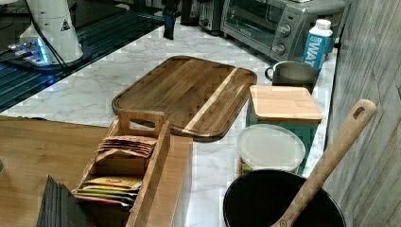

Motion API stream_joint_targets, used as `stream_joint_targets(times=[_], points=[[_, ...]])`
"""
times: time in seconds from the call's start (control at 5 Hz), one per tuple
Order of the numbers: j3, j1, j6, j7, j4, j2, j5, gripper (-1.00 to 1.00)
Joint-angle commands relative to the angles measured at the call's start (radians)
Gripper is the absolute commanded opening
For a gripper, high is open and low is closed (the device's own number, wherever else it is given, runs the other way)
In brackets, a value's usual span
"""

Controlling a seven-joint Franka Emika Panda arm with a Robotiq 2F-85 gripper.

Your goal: Open the drawer.

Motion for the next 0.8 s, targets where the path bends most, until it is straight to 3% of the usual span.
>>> stream_joint_targets(times=[0.2,0.8], points=[[-0.157,-0.094,0.184,-0.285,-0.101,-0.064,-0.036,1.00],[-0.225,-0.121,0.427,-0.448,-0.160,-0.013,-0.075,1.00]])
